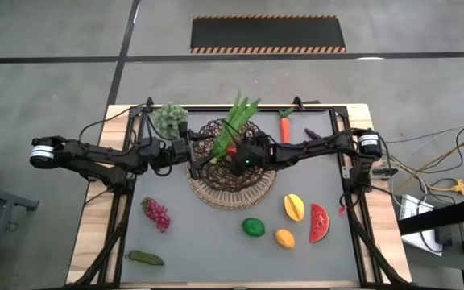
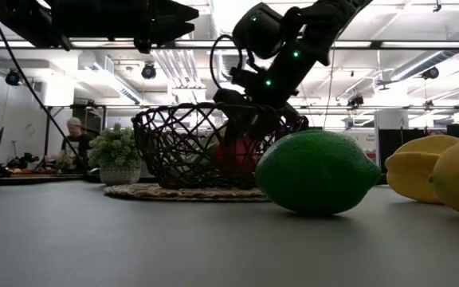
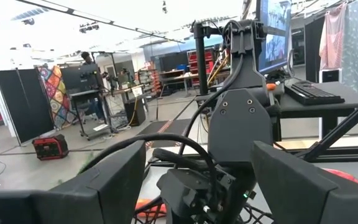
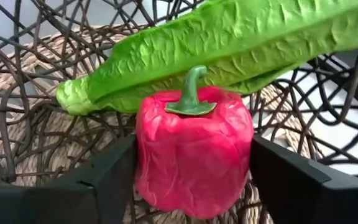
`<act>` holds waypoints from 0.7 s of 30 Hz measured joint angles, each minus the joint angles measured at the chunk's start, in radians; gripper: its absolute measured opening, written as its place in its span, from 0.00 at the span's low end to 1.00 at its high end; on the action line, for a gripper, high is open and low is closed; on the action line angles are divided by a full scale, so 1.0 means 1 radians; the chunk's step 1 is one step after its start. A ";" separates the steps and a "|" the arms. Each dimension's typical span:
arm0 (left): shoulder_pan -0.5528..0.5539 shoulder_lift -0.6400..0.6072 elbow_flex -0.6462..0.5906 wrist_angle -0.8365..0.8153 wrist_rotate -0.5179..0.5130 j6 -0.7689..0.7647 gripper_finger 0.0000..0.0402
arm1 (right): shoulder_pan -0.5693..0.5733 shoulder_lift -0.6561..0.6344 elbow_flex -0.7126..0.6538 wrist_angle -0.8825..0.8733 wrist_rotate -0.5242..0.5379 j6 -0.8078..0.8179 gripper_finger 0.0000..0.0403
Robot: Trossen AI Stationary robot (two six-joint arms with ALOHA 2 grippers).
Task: Build produce basket
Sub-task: Put the red bell pepper into the basket, then put the orange carrot into the basket
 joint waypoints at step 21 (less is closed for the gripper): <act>-0.004 0.000 -0.016 -0.013 -0.005 -0.056 0.68 | 0.009 -0.214 -0.002 -0.202 -0.009 -0.091 0.80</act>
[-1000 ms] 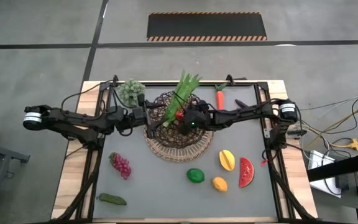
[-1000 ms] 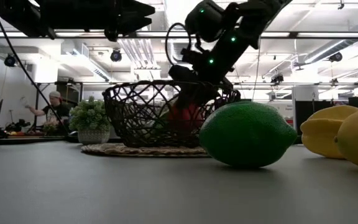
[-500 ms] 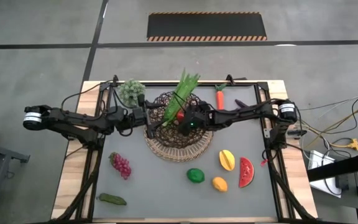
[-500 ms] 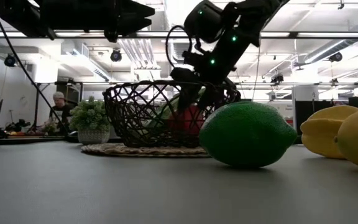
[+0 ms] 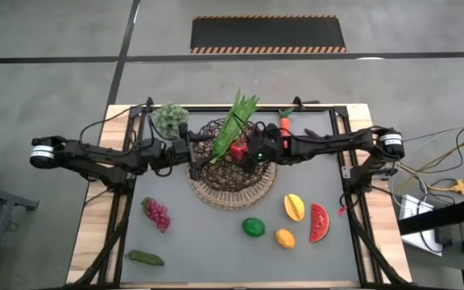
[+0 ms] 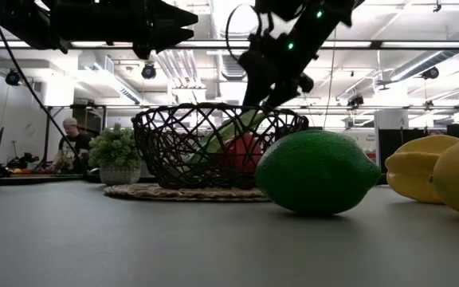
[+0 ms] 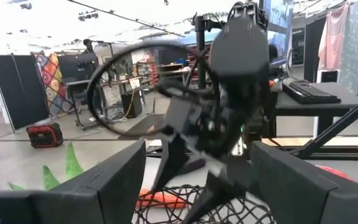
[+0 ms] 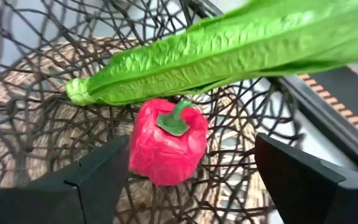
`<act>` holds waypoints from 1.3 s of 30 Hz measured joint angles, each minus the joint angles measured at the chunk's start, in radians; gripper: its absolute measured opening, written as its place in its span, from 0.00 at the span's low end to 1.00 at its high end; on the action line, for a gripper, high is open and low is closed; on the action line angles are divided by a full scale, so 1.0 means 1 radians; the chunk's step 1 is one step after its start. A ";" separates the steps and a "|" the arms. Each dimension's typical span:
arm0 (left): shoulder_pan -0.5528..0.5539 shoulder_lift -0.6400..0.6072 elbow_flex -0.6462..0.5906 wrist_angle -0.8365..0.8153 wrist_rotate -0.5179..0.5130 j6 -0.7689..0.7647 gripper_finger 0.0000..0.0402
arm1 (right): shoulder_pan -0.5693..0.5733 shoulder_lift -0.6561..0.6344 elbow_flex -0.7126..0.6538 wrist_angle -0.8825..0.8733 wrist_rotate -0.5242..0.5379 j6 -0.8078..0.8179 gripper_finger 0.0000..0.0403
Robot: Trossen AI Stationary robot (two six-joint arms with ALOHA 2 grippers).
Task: Build produce basket
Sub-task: Put the orange carrot into the basket
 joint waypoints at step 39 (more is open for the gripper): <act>-0.332 0.001 0.011 -0.084 0.016 -0.290 0.68 | 0.073 -0.275 -0.080 0.017 0.025 -0.129 0.02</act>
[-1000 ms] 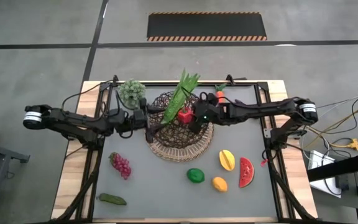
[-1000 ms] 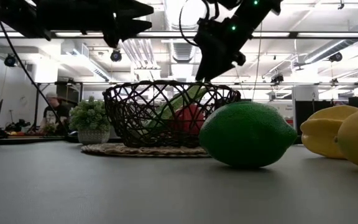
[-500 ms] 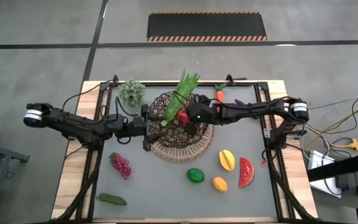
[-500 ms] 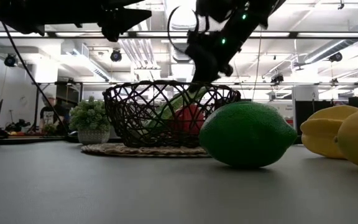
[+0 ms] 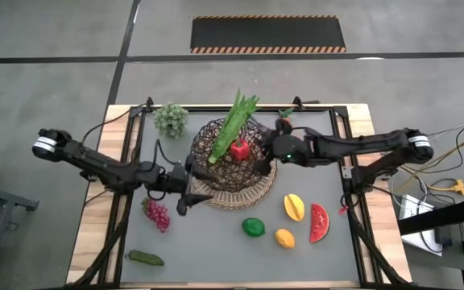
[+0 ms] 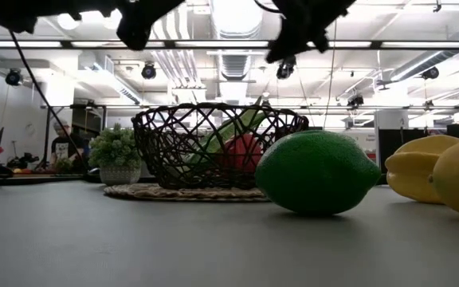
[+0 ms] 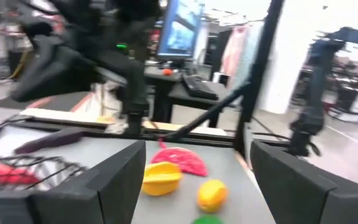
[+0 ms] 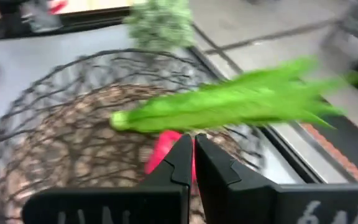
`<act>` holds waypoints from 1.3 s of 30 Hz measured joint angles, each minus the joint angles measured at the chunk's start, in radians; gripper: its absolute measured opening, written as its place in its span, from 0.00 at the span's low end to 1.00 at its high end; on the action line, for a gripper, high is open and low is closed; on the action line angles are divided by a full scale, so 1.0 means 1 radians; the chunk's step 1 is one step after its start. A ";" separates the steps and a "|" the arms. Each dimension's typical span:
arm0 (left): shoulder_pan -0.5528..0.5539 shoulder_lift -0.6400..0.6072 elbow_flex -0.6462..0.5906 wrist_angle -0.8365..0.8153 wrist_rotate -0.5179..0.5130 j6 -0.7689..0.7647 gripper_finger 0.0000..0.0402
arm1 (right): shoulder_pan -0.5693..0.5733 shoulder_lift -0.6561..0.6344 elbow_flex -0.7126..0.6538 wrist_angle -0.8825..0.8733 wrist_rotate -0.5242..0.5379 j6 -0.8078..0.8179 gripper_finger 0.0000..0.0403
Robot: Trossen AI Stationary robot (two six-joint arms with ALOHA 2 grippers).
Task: Build produce basket
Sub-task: Put the orange carrot into the basket
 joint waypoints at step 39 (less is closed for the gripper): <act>-0.034 -0.001 0.009 0.018 -0.109 0.218 0.68 | -0.585 0.238 -0.342 0.171 -0.150 0.466 0.75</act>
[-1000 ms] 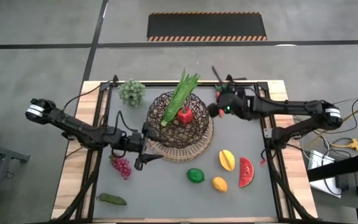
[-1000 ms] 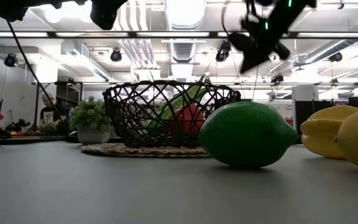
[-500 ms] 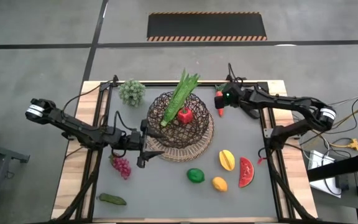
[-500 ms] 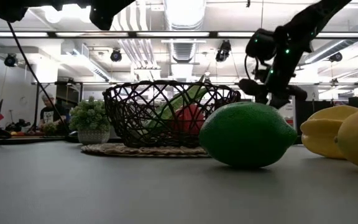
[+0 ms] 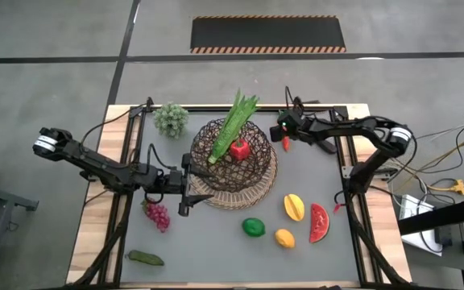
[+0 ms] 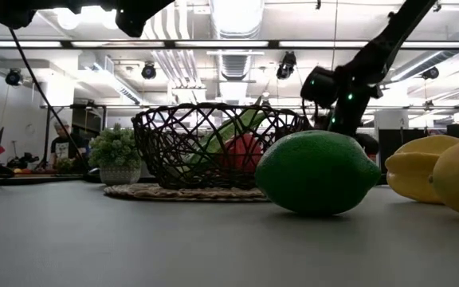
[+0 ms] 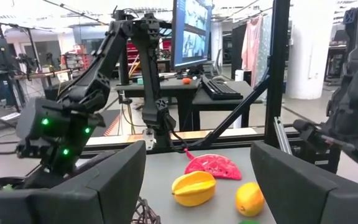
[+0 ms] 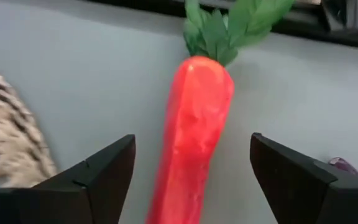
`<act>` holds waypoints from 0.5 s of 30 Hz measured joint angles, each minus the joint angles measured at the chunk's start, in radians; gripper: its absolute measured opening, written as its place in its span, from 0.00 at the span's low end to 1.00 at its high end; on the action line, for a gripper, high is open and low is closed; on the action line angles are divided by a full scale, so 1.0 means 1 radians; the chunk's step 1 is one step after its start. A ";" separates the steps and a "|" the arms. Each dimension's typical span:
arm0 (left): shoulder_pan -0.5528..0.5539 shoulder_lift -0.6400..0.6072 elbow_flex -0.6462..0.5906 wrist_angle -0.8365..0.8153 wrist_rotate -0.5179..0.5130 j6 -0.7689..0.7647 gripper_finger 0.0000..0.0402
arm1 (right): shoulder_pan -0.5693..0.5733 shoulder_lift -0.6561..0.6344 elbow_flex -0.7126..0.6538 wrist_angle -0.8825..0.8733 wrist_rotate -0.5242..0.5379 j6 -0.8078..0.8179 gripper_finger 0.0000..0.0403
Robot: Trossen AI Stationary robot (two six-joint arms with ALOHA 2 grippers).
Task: Build produce basket
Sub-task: Put the orange carrot into the basket
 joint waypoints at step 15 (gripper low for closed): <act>0.000 0.000 0.001 0.000 -0.050 0.009 0.68 | -0.005 0.064 0.000 0.003 -0.003 -0.005 0.33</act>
